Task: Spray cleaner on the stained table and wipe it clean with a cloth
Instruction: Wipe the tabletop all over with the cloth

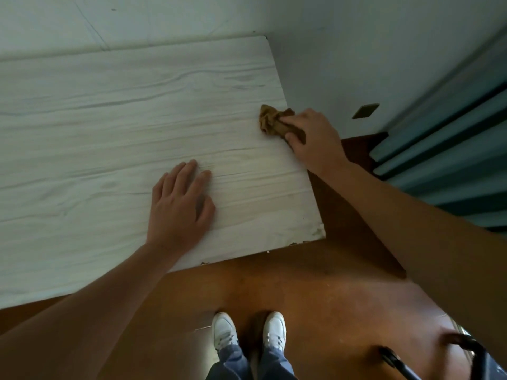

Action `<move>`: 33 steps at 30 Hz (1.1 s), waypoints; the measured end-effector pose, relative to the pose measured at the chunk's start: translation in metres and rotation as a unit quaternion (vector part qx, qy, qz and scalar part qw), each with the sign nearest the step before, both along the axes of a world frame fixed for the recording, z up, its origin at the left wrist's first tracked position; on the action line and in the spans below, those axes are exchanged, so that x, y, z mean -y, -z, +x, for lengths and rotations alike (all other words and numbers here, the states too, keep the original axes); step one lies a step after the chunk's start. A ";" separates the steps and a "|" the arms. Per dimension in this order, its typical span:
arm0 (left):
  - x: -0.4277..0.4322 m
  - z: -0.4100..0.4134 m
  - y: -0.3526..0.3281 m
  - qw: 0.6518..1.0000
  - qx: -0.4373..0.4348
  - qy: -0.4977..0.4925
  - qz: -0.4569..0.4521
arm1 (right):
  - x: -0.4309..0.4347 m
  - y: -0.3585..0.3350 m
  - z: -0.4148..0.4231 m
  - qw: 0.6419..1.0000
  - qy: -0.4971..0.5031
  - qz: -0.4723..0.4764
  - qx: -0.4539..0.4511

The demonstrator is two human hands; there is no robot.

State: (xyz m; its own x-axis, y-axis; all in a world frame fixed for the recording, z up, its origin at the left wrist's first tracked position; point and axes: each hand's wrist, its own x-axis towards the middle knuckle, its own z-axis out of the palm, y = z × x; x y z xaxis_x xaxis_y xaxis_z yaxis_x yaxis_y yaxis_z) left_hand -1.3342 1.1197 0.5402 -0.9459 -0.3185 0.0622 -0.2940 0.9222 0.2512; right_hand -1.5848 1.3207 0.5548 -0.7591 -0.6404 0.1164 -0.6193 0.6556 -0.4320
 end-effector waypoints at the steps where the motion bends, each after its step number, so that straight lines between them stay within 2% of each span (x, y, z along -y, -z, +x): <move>1: 0.000 0.000 0.000 1.000 -0.001 0.000 0.000 | -0.006 0.002 0.010 1.000 0.003 -0.010 0.002; 10: 0.000 -0.001 -0.001 1.000 -0.013 -0.002 -0.016 | -0.115 -0.011 0.136 0.994 -0.096 0.006 0.048; 16: -0.002 -0.002 -0.002 1.000 -0.027 -0.007 -0.011 | -0.111 -0.027 0.135 0.991 -0.123 0.042 0.031; 20: -0.003 -0.002 -0.002 1.000 -0.027 -0.010 -0.009 | -0.073 -0.027 0.110 0.999 -0.045 0.007 -0.025; 23: -0.004 -0.001 -0.003 1.000 -0.025 -0.013 -0.006 | -0.043 -0.014 0.110 0.999 0.050 0.007 -0.017; 26: -0.004 0.000 -0.004 1.000 -0.025 -0.014 -0.001 | -0.028 -0.005 0.138 0.997 0.074 -0.007 -0.007; 30: -0.003 0.002 -0.005 1.000 -0.010 -0.011 0.005 | -0.032 -0.002 0.195 0.999 -0.047 -0.001 0.005; 33: -0.005 0.008 -0.007 1.000 -0.010 -0.018 0.014 | -0.039 -0.007 0.200 0.992 -0.122 0.019 0.002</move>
